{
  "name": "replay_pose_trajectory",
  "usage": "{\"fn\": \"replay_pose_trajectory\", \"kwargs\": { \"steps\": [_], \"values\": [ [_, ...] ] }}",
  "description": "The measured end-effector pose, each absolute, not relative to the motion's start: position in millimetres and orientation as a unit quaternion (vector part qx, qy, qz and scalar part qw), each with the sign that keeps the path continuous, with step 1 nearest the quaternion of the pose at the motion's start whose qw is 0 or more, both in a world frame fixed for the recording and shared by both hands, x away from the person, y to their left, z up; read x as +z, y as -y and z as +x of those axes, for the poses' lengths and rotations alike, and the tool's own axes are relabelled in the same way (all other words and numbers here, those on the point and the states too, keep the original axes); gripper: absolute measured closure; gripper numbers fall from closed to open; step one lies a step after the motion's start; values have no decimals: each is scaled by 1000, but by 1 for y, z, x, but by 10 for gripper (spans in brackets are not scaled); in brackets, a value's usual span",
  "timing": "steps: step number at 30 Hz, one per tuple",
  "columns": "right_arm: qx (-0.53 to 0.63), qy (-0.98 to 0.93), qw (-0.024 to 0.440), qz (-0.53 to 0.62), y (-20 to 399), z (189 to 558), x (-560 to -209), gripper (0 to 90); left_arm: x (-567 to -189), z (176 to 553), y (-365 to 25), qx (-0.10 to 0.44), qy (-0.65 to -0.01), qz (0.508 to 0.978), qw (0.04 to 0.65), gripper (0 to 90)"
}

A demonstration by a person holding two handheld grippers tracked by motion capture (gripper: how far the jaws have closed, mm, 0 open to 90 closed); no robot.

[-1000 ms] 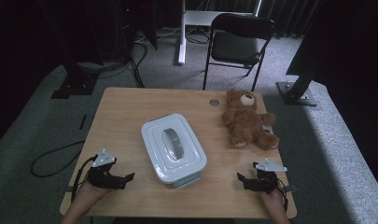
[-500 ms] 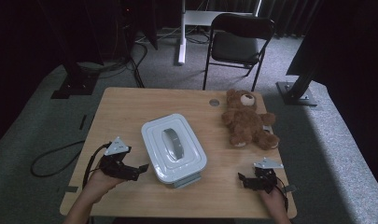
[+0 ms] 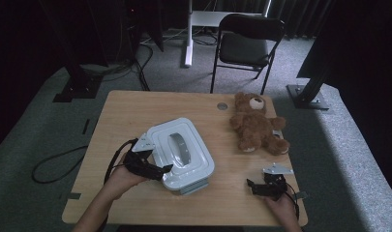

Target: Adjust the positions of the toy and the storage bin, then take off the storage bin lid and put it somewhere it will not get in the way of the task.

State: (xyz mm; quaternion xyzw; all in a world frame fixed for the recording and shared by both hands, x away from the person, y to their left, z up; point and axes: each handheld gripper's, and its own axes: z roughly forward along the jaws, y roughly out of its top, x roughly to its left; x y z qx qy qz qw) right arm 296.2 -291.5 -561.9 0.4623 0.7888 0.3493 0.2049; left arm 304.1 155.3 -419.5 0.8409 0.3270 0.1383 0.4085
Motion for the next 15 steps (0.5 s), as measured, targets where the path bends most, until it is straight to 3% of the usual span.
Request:
{"fn": "replay_pose_trajectory", "kwargs": {
  "steps": [15],
  "values": [
    [350,-788,206,463,292,296,-562,133,-427,312,-129,123,-320,853,394,19]
  ]
}}
